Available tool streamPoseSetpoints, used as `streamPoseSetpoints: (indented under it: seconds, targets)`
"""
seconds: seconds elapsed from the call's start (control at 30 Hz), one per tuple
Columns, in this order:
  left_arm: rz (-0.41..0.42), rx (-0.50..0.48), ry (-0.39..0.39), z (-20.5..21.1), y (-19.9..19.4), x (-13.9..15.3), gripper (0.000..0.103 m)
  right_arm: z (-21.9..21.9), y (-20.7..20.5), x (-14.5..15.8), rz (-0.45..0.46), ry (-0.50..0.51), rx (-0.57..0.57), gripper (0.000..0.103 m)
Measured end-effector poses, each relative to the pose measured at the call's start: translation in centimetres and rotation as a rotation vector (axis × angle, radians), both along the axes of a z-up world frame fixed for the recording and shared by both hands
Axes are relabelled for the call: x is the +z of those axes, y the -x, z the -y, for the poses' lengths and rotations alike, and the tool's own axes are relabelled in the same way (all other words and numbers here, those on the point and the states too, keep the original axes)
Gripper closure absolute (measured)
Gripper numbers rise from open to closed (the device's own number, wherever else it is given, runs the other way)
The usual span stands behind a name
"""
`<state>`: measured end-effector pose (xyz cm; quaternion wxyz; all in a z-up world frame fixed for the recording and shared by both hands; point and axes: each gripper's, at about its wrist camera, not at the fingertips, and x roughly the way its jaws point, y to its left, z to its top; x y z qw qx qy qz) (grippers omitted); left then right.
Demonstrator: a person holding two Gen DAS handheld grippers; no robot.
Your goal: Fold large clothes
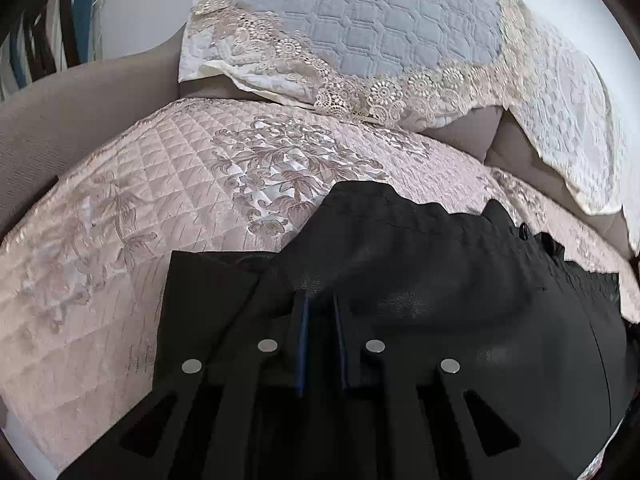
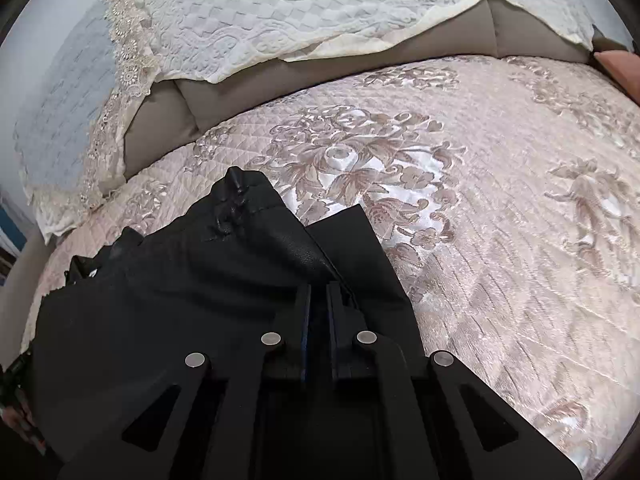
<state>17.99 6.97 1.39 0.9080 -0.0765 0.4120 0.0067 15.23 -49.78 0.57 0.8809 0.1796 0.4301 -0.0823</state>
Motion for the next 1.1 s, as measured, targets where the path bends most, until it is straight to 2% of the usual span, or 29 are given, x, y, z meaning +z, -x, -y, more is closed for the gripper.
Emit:
streamPoseSetpoints:
  seconds: [0.03, 0.07, 0.13, 0.17, 0.2, 0.27, 0.4, 0.5, 0.63, 0.73, 0.9, 0.97, 1.03, 1.1]
  targets:
    - [-0.011, -0.007, -0.015, 0.3, 0.1, 0.5, 0.086, -0.8, 0.1, 0.8, -0.016, 0.038, 0.003, 0.093]
    - [-0.017, -0.013, -0.024, 0.7, 0.5, 1.2, 0.078, -1.5, 0.4, 1.6, -0.016, 0.062, 0.010, 0.093]
    - [0.003, -0.039, -0.003, 1.4, 1.7, 2.8, 0.070, -3.7, 1.4, 3.9, 0.030, 0.083, 0.062, 0.093]
    - [0.017, -0.056, 0.006, 1.8, 2.3, 3.5, 0.070, -5.0, 1.9, 5.1, 0.053, 0.093, 0.089, 0.092]
    - [0.036, -0.077, 0.012, 2.5, 3.1, 4.2, 0.069, -6.4, 2.4, 6.1, 0.074, 0.093, 0.115, 0.091]
    - [0.062, -0.112, 0.033, 3.7, 4.5, 5.1, 0.059, -10.0, 3.4, 7.5, 0.097, 0.058, 0.193, 0.082]
    - [0.040, -0.111, 0.036, 4.3, 5.4, 4.5, 0.058, -19.3, 4.8, 8.2, 0.108, 0.014, 0.395, 0.081]
    - [0.003, -0.064, 0.048, 2.9, 5.7, 3.9, 0.058, -25.2, 5.2, 7.7, 0.113, -0.010, 0.518, 0.081]
    - [0.033, -0.007, 0.046, 0.6, 7.0, 4.8, 0.058, -30.8, 4.0, 6.1, 0.078, -0.010, 0.616, 0.082]
    - [0.057, 0.066, 0.031, -1.4, 7.3, 5.2, 0.048, -33.1, 2.6, 5.1, 0.060, -0.016, 0.655, 0.082]
    - [-0.028, 0.131, 0.067, -3.5, 6.8, 3.0, 0.045, -36.1, 0.4, 3.8, 0.034, -0.023, 0.692, 0.082]
    - [-0.076, 0.143, 0.073, -3.8, 6.5, 1.6, 0.040, -37.0, -0.2, 2.7, 0.003, -0.036, 0.704, 0.082]
    - [-0.081, 0.161, 0.121, -4.4, 6.6, 0.8, 0.036, -37.7, -0.8, 1.1, -0.044, -0.020, 0.710, 0.084]
    - [-0.077, 0.163, 0.140, -4.8, 6.6, 0.7, 0.034, -37.7, -0.9, 0.8, -0.039, -0.018, 0.702, 0.086]
